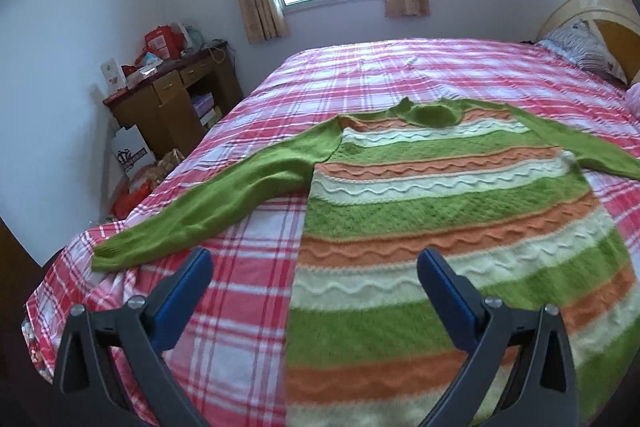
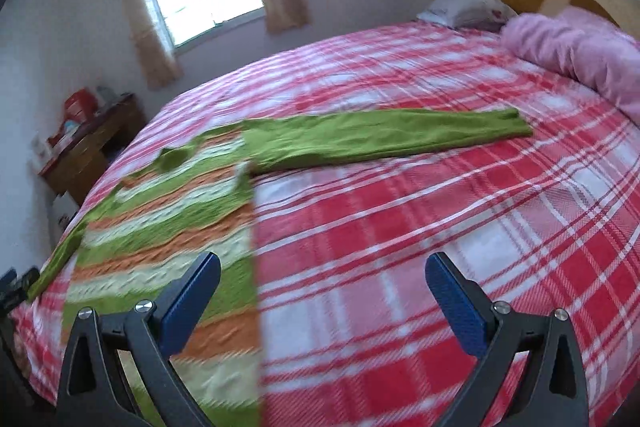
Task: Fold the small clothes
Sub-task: 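Move the right gripper to the sleeve cuff nearest it and grasp it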
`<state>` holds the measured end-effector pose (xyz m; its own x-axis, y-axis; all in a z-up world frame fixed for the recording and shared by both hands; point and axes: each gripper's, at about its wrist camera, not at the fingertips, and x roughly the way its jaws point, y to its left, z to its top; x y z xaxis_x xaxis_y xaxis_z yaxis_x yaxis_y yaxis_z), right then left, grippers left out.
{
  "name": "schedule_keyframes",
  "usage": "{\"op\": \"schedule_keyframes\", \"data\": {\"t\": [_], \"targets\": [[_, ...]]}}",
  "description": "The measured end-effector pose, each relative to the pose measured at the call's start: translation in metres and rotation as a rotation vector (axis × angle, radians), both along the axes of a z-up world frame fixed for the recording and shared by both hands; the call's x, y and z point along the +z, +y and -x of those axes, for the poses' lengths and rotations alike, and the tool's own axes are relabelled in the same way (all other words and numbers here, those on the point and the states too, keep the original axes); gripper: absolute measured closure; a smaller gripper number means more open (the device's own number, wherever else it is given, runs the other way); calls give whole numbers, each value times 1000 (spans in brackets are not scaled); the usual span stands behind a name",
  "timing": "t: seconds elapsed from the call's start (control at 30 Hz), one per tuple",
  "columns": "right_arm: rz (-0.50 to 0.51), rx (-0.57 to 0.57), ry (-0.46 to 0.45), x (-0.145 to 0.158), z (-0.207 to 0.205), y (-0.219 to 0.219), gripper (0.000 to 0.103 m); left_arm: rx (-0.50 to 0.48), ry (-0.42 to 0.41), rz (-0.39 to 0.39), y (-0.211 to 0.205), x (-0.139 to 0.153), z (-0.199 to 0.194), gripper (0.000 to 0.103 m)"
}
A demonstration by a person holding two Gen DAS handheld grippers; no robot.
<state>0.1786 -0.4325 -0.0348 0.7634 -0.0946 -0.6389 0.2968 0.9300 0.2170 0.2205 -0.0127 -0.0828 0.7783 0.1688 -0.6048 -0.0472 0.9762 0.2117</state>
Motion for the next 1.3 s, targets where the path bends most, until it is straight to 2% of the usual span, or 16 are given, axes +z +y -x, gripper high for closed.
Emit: {"op": "schedule_keyframes", "data": {"t": [0.17,0.33,0.87,1.0,1.07,1.2,1.3], "targets": [[-15,-85,37,-15,-18,-38,1,1,45,-2,-5,-21,-31,0],[-12,-156,35,-19,-28,-69,1,13,74,-23,-7,-39,-62,0],[-108,-405,57,-23,-53,-201,2,22,122,-37,-20,-61,-117,0],[-103,-426,69,-24,-71,-223,12,38,115,-45,-15,-57,-128,0],[-100,-417,83,-25,-86,-232,24,61,108,-39,-6,-53,-135,0],[-101,-425,105,-28,-108,-249,27,109,100,-25,11,-49,-142,0],[-76,-416,126,-29,-121,-253,36,130,111,-6,20,-52,-144,0]]}}
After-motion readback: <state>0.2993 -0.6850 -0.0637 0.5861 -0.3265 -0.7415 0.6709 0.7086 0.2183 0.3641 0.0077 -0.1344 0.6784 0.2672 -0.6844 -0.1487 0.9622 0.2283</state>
